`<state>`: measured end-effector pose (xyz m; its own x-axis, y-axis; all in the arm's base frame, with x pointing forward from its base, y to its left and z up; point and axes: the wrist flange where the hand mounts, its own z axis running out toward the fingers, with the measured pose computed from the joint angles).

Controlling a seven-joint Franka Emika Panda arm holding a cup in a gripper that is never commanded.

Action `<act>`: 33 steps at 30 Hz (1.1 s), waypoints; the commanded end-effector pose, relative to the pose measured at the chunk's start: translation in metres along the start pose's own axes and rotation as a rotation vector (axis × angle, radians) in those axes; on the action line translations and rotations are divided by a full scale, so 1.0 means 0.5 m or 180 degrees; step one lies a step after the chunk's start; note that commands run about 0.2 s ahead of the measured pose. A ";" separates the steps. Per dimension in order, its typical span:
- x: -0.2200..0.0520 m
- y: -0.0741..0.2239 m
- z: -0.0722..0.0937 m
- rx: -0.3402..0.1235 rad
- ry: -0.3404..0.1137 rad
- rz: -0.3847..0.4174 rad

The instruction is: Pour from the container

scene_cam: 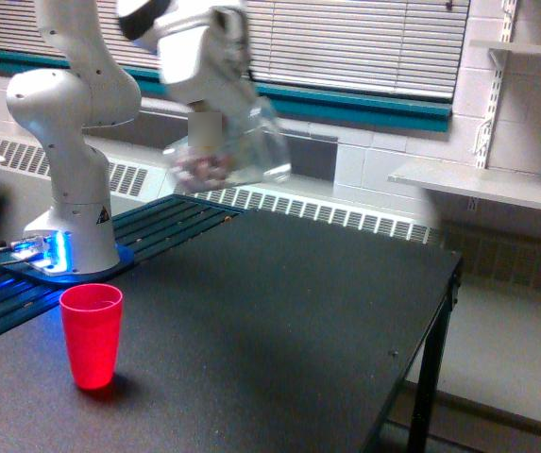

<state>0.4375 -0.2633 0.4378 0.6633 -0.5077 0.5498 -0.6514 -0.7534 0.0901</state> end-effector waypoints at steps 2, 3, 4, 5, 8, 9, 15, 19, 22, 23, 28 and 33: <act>-0.028 0.135 0.045 -0.0213 -0.0005 -0.0147; -0.036 0.145 0.052 -0.0230 -0.0010 -0.0161; -0.042 0.153 0.055 -0.0242 -0.0012 -0.0172; -0.048 0.161 0.060 -0.0255 -0.0016 -0.0182; -0.069 0.186 0.070 -0.0305 -0.0024 -0.0227; -0.076 0.191 0.073 -0.0320 -0.0027 -0.0248; -0.122 0.210 0.086 -0.0369 -0.0040 -0.0318; -0.151 0.215 0.088 -0.0379 -0.0040 -0.0367; -0.172 0.221 0.089 -0.0391 -0.0045 -0.0388; -0.180 0.228 0.089 -0.0407 -0.0048 -0.0378; -0.214 0.252 0.089 -0.0450 -0.0058 -0.0365; -0.250 0.287 0.091 -0.0504 -0.0083 -0.0373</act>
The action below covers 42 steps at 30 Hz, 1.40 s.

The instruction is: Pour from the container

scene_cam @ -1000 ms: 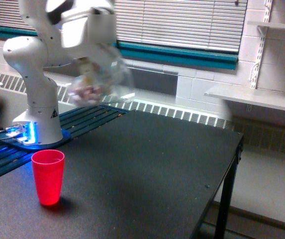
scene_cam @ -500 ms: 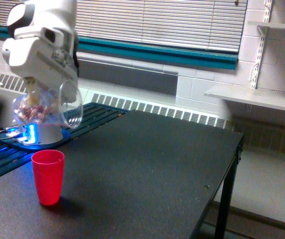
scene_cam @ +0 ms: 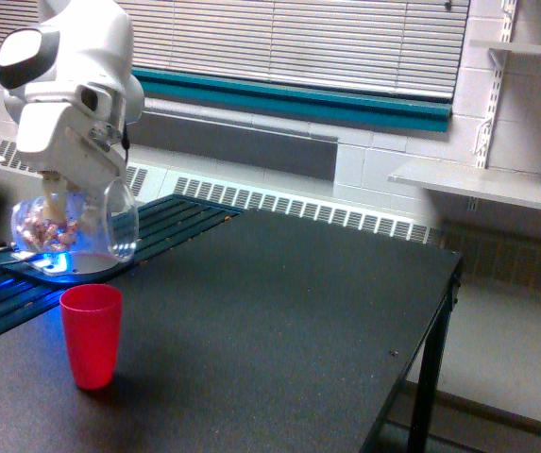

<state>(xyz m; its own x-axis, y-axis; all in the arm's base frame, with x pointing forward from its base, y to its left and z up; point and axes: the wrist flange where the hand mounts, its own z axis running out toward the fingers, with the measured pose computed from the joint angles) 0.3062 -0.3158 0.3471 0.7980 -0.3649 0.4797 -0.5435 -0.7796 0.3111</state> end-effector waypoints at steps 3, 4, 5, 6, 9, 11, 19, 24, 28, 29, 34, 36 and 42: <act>-0.067 0.065 0.008 -0.0094 -0.0028 0.0281; -0.076 0.069 0.010 -0.0100 -0.0040 0.0270; -0.085 0.075 0.012 -0.0110 -0.0050 0.0267; -0.096 0.083 0.015 -0.0123 -0.0065 0.0274; -0.122 0.099 0.024 -0.0160 -0.0116 0.0294; -0.141 0.105 0.031 -0.0175 -0.0157 0.0354; -0.186 0.111 0.054 -0.0232 -0.0245 0.0517; -0.198 0.098 0.062 -0.0261 -0.0251 0.0562; -0.202 0.080 0.063 -0.0265 -0.0227 0.0527; -0.202 0.076 0.063 -0.0269 -0.0216 0.0505; -0.206 0.052 0.057 -0.0263 -0.0156 0.0314; -0.210 0.045 0.055 -0.0269 -0.0138 0.0228; -0.229 0.018 0.045 -0.0275 -0.0086 -0.0094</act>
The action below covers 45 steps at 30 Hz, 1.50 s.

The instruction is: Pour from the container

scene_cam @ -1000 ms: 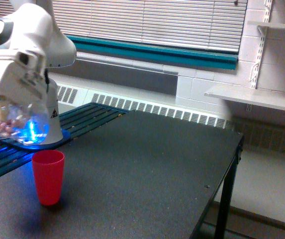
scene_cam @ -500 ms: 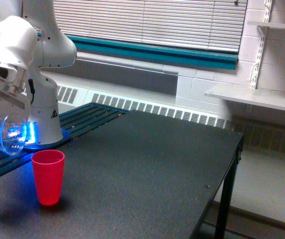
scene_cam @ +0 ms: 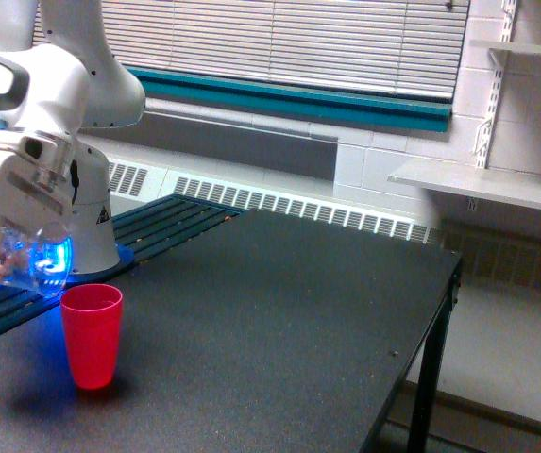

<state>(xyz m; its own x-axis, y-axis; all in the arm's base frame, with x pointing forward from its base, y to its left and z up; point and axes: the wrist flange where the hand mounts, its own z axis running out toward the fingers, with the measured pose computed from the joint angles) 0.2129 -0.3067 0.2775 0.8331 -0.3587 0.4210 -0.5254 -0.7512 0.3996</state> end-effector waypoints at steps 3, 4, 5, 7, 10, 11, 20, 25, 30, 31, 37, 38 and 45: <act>-0.016 -0.034 -0.018 -0.0026 0.0100 -0.0079; -0.019 -0.037 -0.019 -0.0035 0.0102 -0.0097; -0.020 -0.039 -0.021 -0.0038 0.0106 -0.0108; 0.015 -0.037 -0.028 -0.0061 0.0124 -0.0149; 0.026 -0.032 -0.035 -0.0081 0.0129 -0.0153; 0.028 -0.028 -0.038 -0.0088 0.0132 -0.0137; 0.050 0.006 -0.059 -0.0176 0.0139 -0.0116; 0.037 0.005 -0.059 -0.0216 0.0107 -0.0194; 0.020 -0.008 -0.053 -0.0258 0.0077 -0.0321; 0.017 -0.010 -0.052 -0.0270 0.0072 -0.0345; 0.019 -0.016 -0.051 -0.0321 0.0088 -0.0431; 0.021 -0.017 -0.051 -0.0323 0.0093 -0.0435; 0.026 -0.021 -0.053 -0.0365 0.0099 -0.0504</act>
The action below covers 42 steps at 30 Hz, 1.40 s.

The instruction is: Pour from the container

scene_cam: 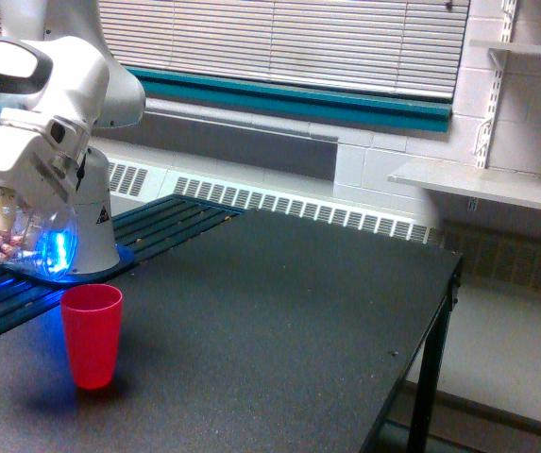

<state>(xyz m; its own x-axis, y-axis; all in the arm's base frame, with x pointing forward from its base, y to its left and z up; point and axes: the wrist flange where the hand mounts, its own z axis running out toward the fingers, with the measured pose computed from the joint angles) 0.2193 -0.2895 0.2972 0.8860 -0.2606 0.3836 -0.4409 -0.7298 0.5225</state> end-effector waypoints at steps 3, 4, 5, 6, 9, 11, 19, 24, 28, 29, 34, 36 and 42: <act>0.014 0.000 -0.004 -0.0103 0.0035 -0.0177; 0.014 0.001 -0.003 -0.0117 0.0034 -0.0192; 0.015 0.001 -0.003 -0.0132 0.0032 -0.0209; 0.015 0.000 -0.002 -0.0144 0.0030 -0.0223; 0.015 -0.006 -0.002 -0.0171 0.0031 -0.0272; 0.016 -0.012 -0.002 -0.0180 0.0031 -0.0302; 0.023 -0.033 -0.004 -0.0232 0.0041 -0.0414; 0.022 -0.048 -0.004 -0.0266 0.0036 -0.0494; 0.020 -0.053 -0.003 -0.0316 0.0030 -0.0566; 0.020 -0.054 -0.003 -0.0324 0.0031 -0.0573; 0.025 -0.056 -0.006 -0.0353 0.0041 -0.0611; 0.029 -0.052 -0.008 -0.0371 0.0048 -0.0616; 0.035 -0.043 -0.011 -0.0398 0.0054 -0.0612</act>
<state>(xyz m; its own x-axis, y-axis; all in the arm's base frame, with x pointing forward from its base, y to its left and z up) 0.2401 -0.2719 0.2891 0.9512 -0.1292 0.2801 -0.2887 -0.6926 0.6611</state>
